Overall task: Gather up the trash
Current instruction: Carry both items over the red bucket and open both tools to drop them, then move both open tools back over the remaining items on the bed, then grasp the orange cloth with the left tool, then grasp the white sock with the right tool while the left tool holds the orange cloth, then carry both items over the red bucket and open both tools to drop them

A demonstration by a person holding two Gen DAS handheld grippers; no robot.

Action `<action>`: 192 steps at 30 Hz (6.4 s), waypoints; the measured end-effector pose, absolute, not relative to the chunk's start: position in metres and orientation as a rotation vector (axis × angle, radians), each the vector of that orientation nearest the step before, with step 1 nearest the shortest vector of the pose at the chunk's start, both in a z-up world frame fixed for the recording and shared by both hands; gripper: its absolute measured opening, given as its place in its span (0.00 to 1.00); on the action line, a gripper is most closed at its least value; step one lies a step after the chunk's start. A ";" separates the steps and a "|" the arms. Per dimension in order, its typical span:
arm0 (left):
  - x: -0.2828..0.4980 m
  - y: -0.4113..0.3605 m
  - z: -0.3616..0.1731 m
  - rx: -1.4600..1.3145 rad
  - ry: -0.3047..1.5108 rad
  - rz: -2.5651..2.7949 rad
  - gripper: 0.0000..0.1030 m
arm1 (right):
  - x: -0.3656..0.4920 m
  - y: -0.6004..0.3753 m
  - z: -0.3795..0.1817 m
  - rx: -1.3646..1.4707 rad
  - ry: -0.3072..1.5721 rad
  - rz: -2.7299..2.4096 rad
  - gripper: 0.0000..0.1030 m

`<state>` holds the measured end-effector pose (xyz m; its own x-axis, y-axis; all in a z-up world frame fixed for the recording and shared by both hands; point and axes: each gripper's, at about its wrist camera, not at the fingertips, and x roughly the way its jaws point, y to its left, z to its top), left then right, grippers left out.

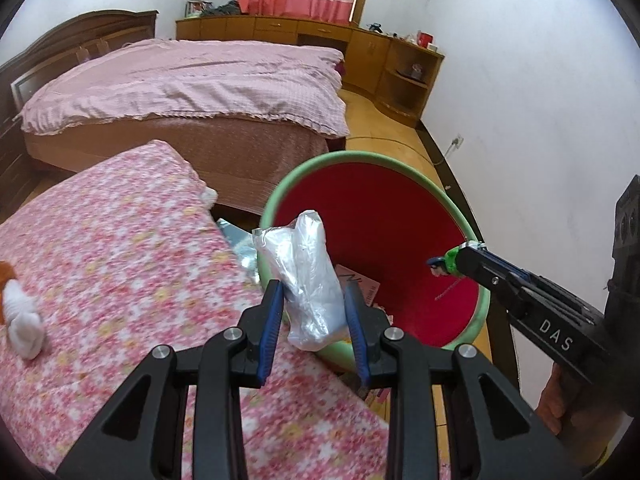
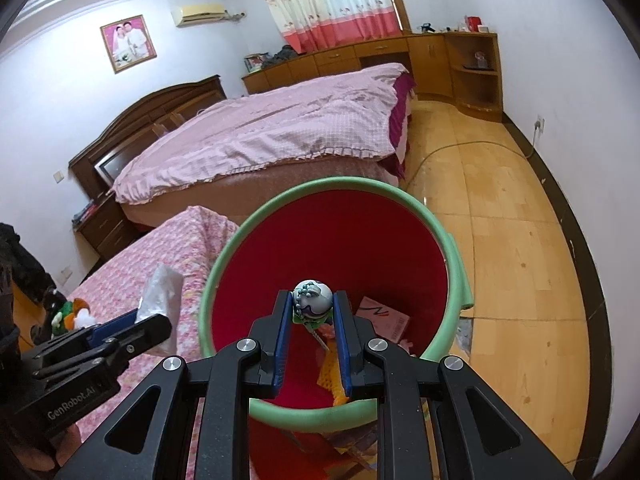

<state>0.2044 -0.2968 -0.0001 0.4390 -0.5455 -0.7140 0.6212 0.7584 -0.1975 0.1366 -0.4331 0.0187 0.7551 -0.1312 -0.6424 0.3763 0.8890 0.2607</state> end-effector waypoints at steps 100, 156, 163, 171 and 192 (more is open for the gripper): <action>0.347 -0.035 -0.034 -0.182 0.853 -0.245 0.34 | 0.228 -0.291 0.005 0.300 0.796 -0.079 0.52; 0.256 0.052 -0.022 -0.191 0.824 -0.070 0.34 | 0.301 -0.142 -0.026 0.239 0.931 0.238 0.21; 0.242 0.033 -0.008 -0.183 0.799 -0.111 0.34 | 0.264 -0.166 0.000 0.261 0.861 0.219 0.21; 0.217 0.004 0.016 -0.188 0.754 -0.188 0.34 | 0.217 -0.202 0.032 0.295 0.776 0.158 0.21; 0.187 -0.123 0.050 -0.100 0.734 -0.501 0.34 | 0.141 -0.309 0.052 0.430 0.659 -0.058 0.21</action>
<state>0.1870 -0.1225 0.0501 0.6306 -0.4712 -0.6167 0.4027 0.8779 -0.2590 0.1411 -0.3088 0.0525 0.7926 0.0825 -0.6041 0.1865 0.9105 0.3691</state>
